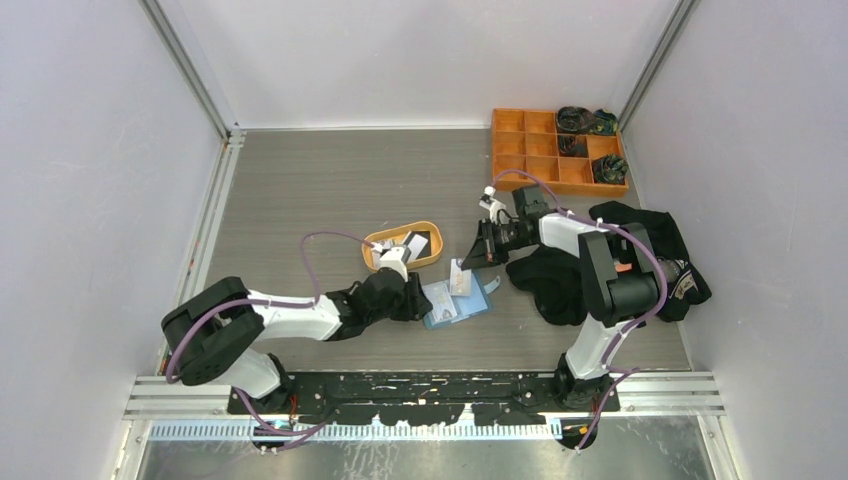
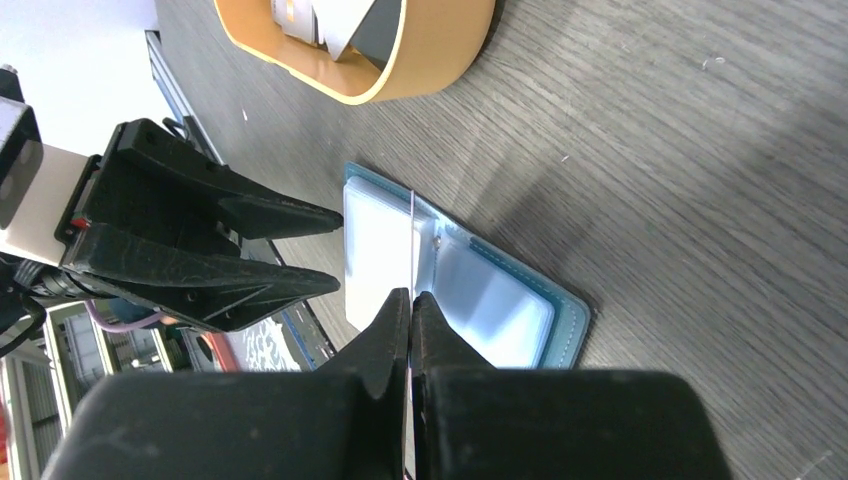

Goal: Put the credit cards into the card holder
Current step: Insert the credit card into the card holder.

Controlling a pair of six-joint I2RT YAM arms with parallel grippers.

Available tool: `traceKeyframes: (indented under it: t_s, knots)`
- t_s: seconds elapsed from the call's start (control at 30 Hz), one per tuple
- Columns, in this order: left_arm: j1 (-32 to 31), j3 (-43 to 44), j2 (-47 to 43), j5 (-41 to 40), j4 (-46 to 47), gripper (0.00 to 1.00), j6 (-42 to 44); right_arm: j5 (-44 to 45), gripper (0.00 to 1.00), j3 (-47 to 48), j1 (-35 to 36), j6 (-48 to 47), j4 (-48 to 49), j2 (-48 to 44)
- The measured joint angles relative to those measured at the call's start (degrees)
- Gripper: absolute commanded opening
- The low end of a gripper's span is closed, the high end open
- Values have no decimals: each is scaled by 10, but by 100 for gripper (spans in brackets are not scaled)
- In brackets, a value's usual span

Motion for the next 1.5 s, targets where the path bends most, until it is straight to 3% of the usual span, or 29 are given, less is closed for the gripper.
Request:
traceKeyframes:
  t_s: [0.57,0.97,1.2,1.5]
  knots:
    - [2,71,40,-61,-94,26,0,-3,1,5,1,4,-11,13]
    - [11,74,41,-63,-108,28,22,10,1,-54,-10,82,29,2]
    - [11,19,-14,-12,-71,33,33,11,1,-85,-31,84,52,-58]
    - [10,15,-15,23,-43,33,21,2,1,-86,-33,92,80,-43]
